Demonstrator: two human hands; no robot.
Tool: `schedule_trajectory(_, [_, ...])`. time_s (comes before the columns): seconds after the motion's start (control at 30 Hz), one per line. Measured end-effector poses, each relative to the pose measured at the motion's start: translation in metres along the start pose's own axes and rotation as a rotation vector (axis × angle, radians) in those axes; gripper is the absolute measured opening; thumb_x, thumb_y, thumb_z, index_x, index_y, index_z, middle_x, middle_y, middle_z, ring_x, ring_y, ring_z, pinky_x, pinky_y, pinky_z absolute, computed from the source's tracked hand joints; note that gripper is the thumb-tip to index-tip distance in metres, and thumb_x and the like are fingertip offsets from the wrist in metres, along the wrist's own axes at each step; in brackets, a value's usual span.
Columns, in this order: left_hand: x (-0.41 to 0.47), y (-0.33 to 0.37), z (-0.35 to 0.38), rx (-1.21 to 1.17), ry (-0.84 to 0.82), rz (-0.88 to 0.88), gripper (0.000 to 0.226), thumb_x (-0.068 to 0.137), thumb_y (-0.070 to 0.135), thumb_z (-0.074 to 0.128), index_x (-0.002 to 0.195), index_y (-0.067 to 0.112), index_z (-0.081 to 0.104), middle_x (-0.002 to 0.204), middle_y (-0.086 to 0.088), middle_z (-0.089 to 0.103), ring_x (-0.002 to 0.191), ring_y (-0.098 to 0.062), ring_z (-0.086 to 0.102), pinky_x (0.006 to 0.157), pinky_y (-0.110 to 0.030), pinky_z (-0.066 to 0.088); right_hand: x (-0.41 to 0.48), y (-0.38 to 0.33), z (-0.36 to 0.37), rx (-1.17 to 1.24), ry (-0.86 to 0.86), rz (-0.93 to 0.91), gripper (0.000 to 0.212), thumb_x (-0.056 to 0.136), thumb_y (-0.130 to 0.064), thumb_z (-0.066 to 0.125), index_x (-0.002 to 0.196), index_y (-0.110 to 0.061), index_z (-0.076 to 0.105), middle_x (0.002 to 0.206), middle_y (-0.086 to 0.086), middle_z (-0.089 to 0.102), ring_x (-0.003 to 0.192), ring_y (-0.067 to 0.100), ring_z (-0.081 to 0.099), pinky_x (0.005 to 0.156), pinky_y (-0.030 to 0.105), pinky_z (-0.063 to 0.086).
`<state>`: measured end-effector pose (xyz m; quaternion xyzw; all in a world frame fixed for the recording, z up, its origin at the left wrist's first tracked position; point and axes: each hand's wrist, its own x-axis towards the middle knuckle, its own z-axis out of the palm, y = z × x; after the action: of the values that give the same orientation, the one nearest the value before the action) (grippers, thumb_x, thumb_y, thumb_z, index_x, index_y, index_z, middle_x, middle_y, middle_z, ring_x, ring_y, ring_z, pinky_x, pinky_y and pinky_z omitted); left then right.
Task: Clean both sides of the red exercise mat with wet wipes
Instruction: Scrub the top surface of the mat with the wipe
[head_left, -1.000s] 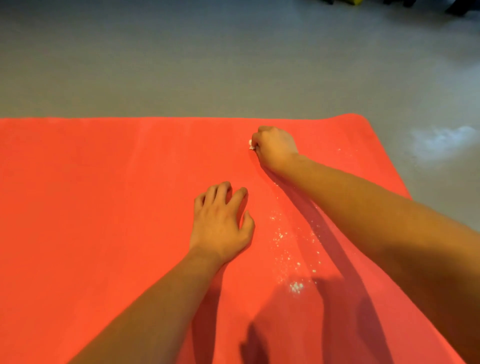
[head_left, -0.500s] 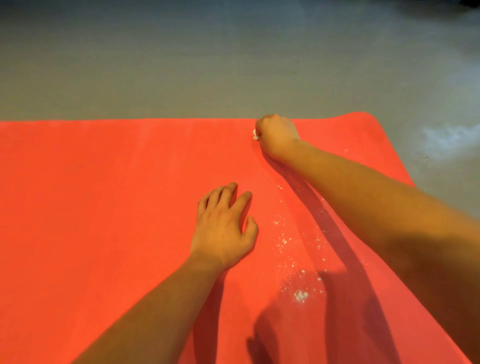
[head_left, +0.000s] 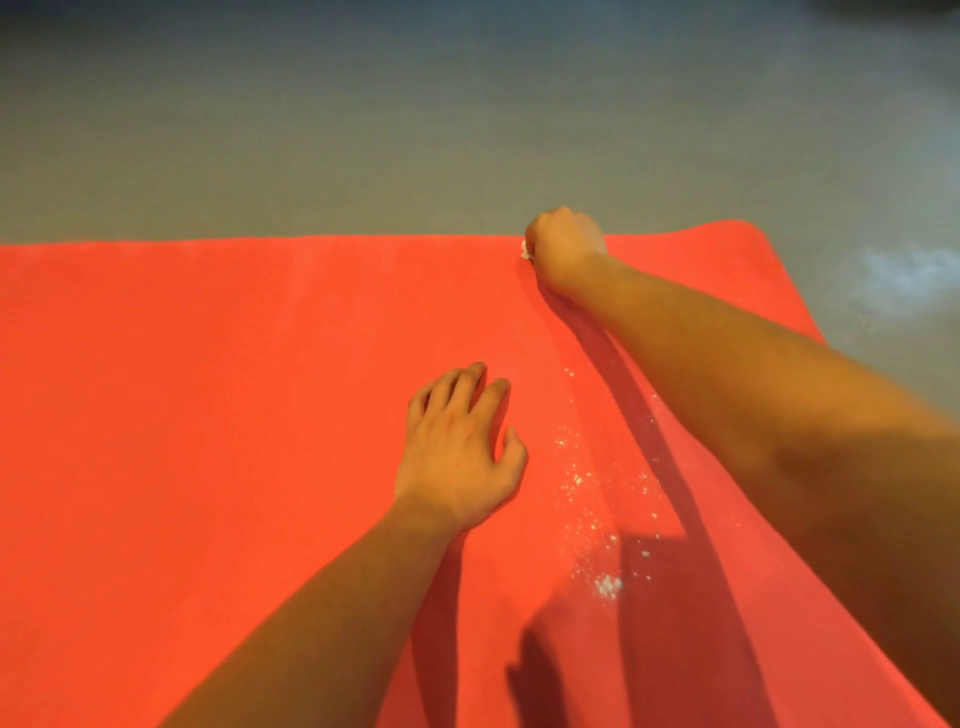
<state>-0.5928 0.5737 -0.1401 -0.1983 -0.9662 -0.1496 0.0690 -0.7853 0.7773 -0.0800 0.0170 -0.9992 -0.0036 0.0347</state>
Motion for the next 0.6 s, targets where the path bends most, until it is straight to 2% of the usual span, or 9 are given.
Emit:
schedule_trajectory(0.1, [0.001, 0.000, 0.000, -0.005, 0.005, 0.002, 0.056, 0.088, 0.048, 0.054, 0.138, 0.025, 0.057, 0.153, 0.000, 0.049, 0.138, -0.024, 0.041, 0.114, -0.045, 0.033, -0.039, 0.002, 0.004, -0.009, 0.022, -0.077, 0.024, 0.082, -0.010, 0.062, 0.099, -0.017, 0.077, 0.105, 0.013, 0.072, 0.096, 0.037, 0.068, 0.074, 0.037, 0.051])
schedule_trajectory(0.2, [0.000, 0.000, 0.000, -0.012, 0.007, -0.002, 0.054, 0.087, 0.048, 0.053, 0.136, 0.024, 0.058, 0.152, -0.001, 0.049, 0.138, -0.025, 0.042, 0.112, -0.046, 0.034, -0.091, 0.000, 0.011, 0.048, 0.060, -0.126, 0.022, 0.079, -0.011, 0.062, 0.094, -0.019, 0.076, 0.095, 0.008, 0.069, 0.089, 0.035, 0.067, 0.067, 0.037, 0.050])
schedule_trajectory(0.4, [-0.001, -0.001, 0.002, -0.019, 0.018, 0.007, 0.050, 0.087, 0.047, 0.054, 0.131, 0.023, 0.059, 0.148, -0.003, 0.051, 0.136, -0.026, 0.043, 0.109, -0.047, 0.037, -0.194, -0.011, 0.009, 0.102, 0.099, -0.304, 0.009, 0.085, -0.018, 0.065, 0.088, -0.022, 0.072, 0.083, 0.001, 0.061, 0.082, 0.030, 0.064, 0.060, 0.035, 0.048])
schedule_trajectory(0.5, [0.000, -0.001, 0.003, -0.006, 0.024, 0.015, 0.050, 0.087, 0.047, 0.054, 0.130, 0.022, 0.059, 0.148, -0.003, 0.051, 0.136, -0.026, 0.043, 0.109, -0.047, 0.038, -0.190, -0.009, 0.003, 0.120, 0.038, -0.335, 0.013, 0.085, -0.019, 0.064, 0.092, -0.024, 0.074, 0.087, 0.001, 0.062, 0.085, 0.031, 0.065, 0.060, 0.034, 0.047])
schedule_trajectory(0.6, [0.001, -0.002, 0.004, -0.006, 0.024, 0.023, 0.050, 0.087, 0.045, 0.054, 0.131, 0.022, 0.059, 0.147, -0.003, 0.051, 0.135, -0.026, 0.044, 0.108, -0.046, 0.038, -0.141, -0.009, 0.003, 0.103, 0.024, -0.188, 0.020, 0.084, -0.016, 0.063, 0.097, -0.024, 0.076, 0.098, 0.005, 0.066, 0.092, 0.035, 0.066, 0.064, 0.033, 0.039])
